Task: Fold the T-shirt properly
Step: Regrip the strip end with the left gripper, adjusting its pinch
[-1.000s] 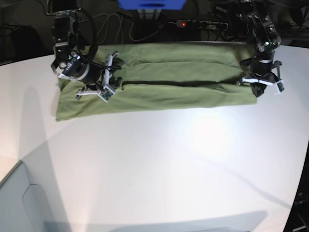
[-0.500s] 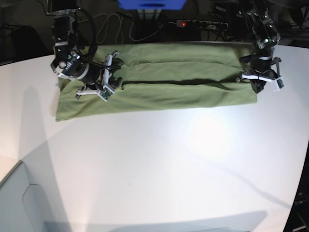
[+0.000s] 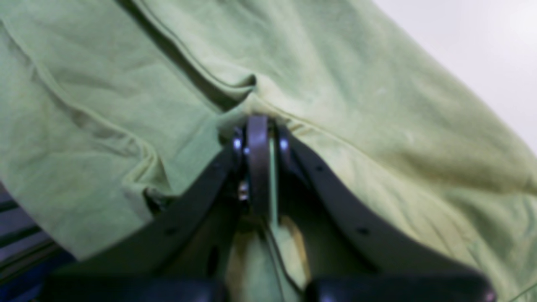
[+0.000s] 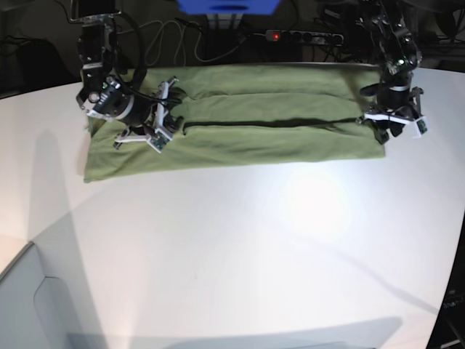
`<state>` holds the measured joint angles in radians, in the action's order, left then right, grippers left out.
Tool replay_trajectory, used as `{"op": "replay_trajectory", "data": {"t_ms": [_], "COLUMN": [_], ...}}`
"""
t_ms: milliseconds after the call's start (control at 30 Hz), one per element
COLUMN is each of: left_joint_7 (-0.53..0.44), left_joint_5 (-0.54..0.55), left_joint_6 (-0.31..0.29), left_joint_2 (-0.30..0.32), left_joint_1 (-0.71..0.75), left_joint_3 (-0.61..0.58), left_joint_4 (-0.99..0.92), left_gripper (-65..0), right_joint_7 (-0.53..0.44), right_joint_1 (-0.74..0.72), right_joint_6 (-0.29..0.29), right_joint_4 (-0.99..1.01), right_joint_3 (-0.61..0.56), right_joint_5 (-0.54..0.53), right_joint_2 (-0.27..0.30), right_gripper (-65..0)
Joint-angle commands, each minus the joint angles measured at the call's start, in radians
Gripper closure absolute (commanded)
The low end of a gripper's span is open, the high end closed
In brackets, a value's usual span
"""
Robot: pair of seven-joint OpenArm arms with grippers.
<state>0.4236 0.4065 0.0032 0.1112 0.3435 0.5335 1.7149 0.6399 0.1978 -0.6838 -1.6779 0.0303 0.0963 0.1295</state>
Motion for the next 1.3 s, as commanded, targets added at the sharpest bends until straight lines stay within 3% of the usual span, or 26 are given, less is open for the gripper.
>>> {"op": "replay_trajectory", "data": {"t_ms": [0,167,567,767,867,1033,1267], "left_joint_7": [-0.022,-0.022,-0.01,0.06,0.065,0.062,0.056], "left_joint_5": [0.007,0.007,-0.004,-0.004,-0.004,-0.002,0.004], "left_joint_6": [-0.001,-0.002,-0.002,-0.002,-0.002,-0.002,-0.006], "left_joint_2": [0.009,0.017,0.045,0.1,0.114,0.201,0.253], "left_joint_1": [-0.002,-0.004,-0.094,-0.105,-0.108,-0.097,-0.06], "left_joint_3": [0.006,0.006,-0.003,-0.031,-0.049,-0.148,-0.149], "left_joint_4": [0.021,0.021,0.023,0.017,-0.025,-0.086,-0.097], "left_gripper": [-27.1,-23.5,-21.7,-22.1,-22.2,-22.2,-23.9], "right_joint_7": [-0.016,-0.016,-0.012,-0.012,-0.012,-0.009,-0.007], "right_joint_1": [-0.008,-0.008,-0.008,-0.01,-0.011,-0.016,-0.016], "right_joint_6": [-0.014,-0.014,-0.014,-0.014,-0.014,-0.014,-0.014], "right_joint_4": [-0.018,-0.018,-0.018,-0.018,-0.017,-0.017,-0.017], "right_joint_3": [0.001,0.0,0.003,0.003,0.0,0.0,0.003], "right_joint_5": [-0.016,-0.016,-0.016,-0.016,-0.016,-0.016,-0.016], "right_joint_2": [0.003,0.003,0.003,0.003,0.002,0.002,0.003], "right_gripper": [-0.1,-0.1,-0.1,-0.1,-0.1,-0.2,-0.2]}}
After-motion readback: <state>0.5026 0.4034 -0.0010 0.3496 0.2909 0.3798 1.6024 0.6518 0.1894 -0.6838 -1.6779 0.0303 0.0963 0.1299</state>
